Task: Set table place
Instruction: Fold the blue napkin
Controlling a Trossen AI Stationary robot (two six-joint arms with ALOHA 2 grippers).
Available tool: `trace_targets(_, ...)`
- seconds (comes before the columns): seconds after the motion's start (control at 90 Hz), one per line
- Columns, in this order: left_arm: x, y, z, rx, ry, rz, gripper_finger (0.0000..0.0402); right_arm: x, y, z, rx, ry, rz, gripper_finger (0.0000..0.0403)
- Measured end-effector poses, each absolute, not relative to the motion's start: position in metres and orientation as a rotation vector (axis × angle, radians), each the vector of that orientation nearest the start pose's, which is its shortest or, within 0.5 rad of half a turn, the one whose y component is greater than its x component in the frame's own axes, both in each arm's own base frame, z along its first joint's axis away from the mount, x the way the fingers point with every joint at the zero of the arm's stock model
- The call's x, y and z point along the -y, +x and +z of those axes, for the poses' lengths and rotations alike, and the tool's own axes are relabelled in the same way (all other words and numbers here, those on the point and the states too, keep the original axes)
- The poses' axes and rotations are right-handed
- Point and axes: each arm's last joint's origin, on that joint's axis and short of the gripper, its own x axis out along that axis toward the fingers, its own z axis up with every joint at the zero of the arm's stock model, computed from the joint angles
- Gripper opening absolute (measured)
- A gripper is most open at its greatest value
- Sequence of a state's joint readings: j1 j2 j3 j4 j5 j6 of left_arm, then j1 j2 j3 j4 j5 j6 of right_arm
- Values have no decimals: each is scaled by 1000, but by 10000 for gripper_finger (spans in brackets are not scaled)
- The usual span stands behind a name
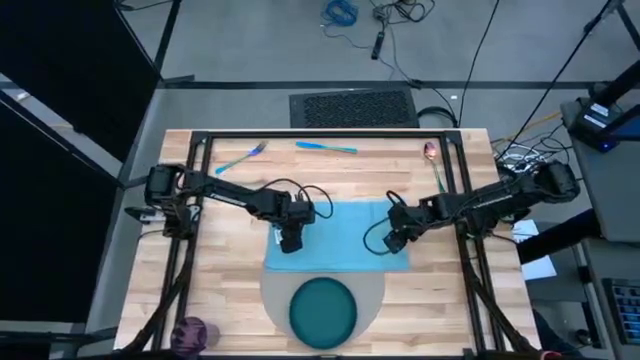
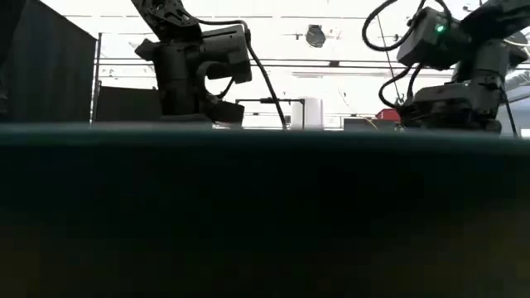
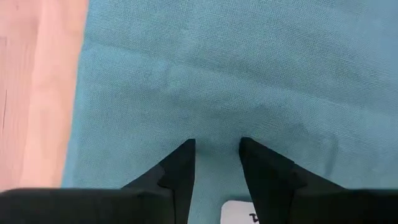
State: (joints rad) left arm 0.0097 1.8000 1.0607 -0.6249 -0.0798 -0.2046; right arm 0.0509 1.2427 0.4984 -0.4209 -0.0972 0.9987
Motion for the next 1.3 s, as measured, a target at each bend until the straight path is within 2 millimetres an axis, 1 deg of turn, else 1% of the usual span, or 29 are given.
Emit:
trace_targets(0.167, -5, 320, 145, -1367, -135, 225, 116, -2, 194, 139, -1153, 905, -483, 155)
trace_targets(0.378, -3, 320, 145, -1367, -126, 218, 116, 7, 198, 133, -1171, 900, -467, 155)
trace_targets(0.578, 2, 320, 145, -1366, -104, 198, 116, 21, 202, 135, -1087, 881, -473, 155)
trace_targets(0.878, 6, 321, 147, -1365, -100, 190, 116, 53, 198, 136, -1018, 881, -549, 155)
trace_targets(1.3, 7, 335, 169, -1325, -93, 182, 116, 92, 197, 144, -820, 853, -593, 155)
